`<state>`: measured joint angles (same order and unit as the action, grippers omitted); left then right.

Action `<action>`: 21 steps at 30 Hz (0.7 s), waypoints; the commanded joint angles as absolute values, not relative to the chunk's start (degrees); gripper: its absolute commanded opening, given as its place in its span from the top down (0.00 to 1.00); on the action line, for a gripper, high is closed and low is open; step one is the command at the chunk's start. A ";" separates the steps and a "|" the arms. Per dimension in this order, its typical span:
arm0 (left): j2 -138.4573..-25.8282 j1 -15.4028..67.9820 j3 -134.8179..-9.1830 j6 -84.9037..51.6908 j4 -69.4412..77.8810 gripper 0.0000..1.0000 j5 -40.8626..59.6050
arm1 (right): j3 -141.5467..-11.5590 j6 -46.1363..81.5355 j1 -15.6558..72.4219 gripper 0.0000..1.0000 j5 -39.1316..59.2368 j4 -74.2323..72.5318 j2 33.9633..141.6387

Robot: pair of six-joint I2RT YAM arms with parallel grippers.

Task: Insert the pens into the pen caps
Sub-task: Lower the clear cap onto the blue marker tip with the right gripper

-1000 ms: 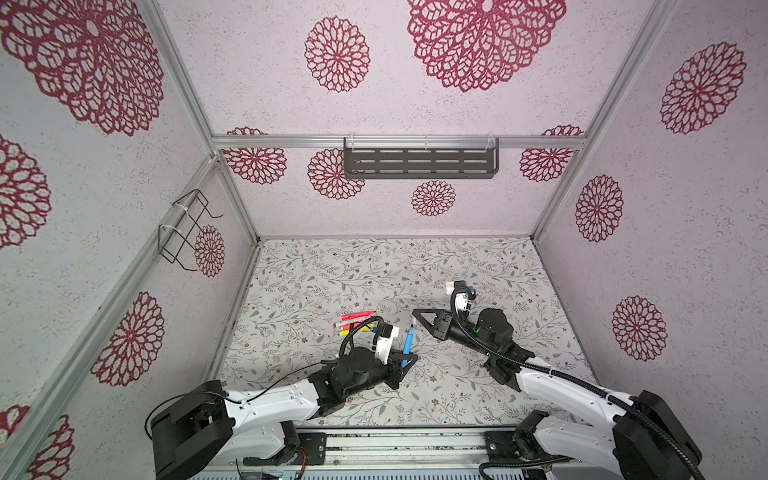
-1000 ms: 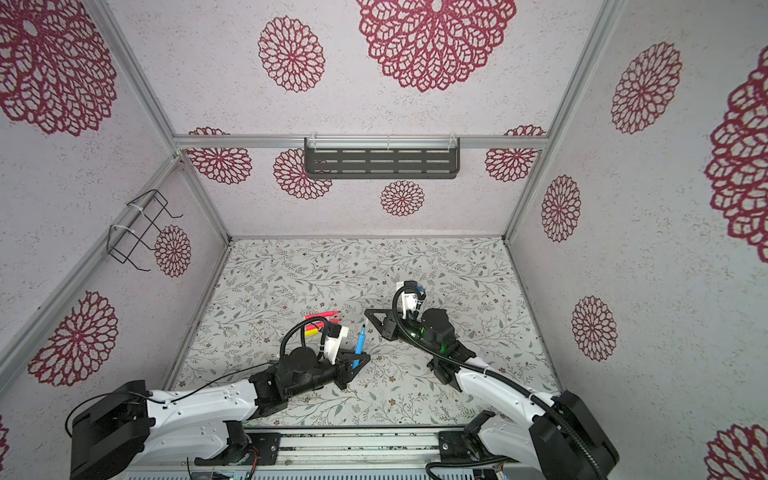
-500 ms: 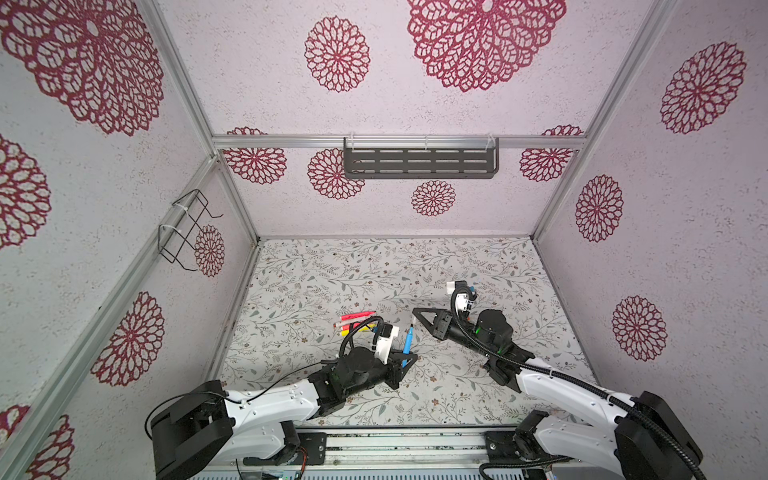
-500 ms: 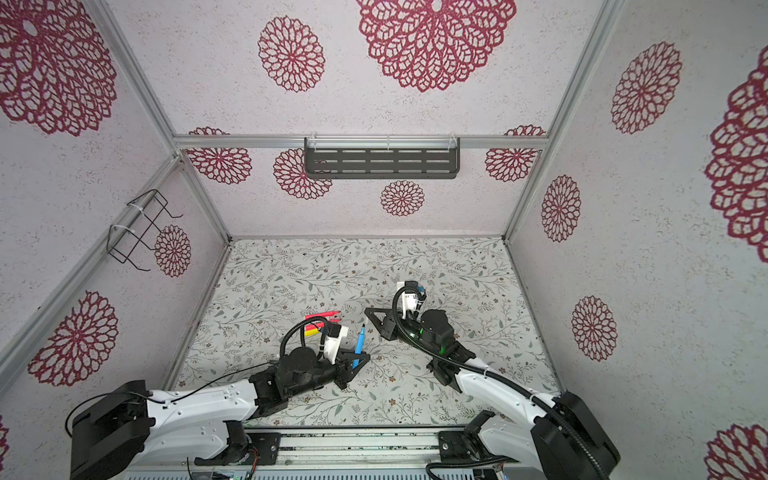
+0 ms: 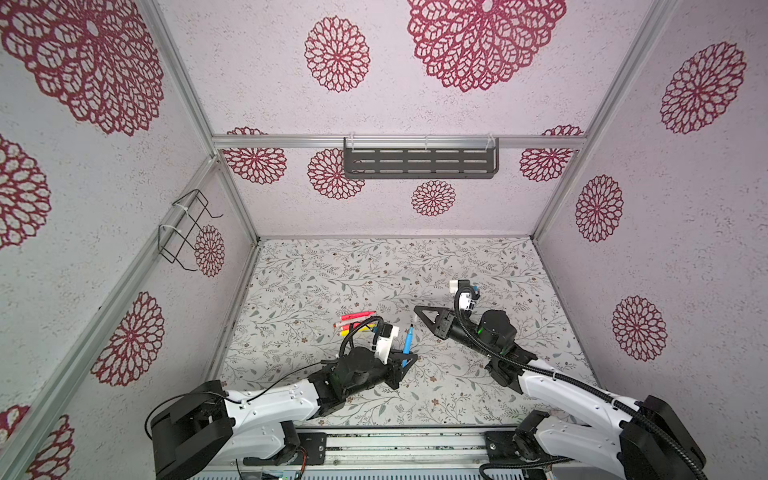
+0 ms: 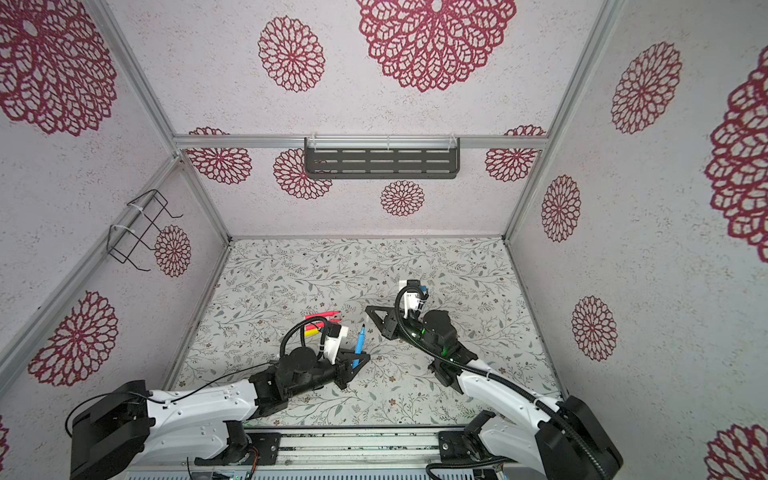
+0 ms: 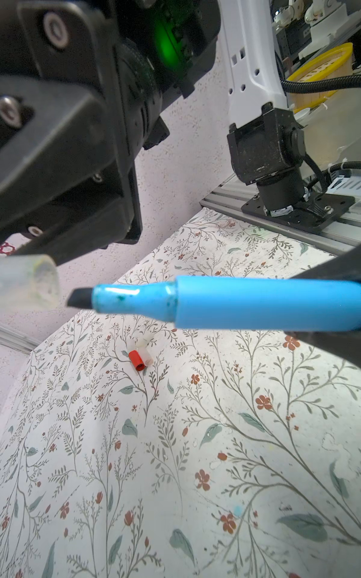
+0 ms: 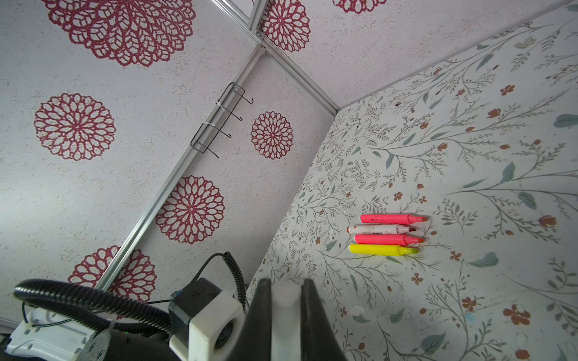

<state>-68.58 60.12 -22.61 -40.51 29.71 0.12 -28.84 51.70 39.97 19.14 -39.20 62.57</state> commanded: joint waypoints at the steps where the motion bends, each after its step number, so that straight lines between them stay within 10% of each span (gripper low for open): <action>1: -68.07 60.67 -24.43 -40.34 30.94 1.00 -0.22 | -29.44 52.20 40.51 1.00 20.74 -43.42 62.71; 21: -65.18 60.34 -24.35 -40.33 31.93 1.00 -0.93 | -27.23 50.00 44.57 1.00 21.93 -45.39 63.77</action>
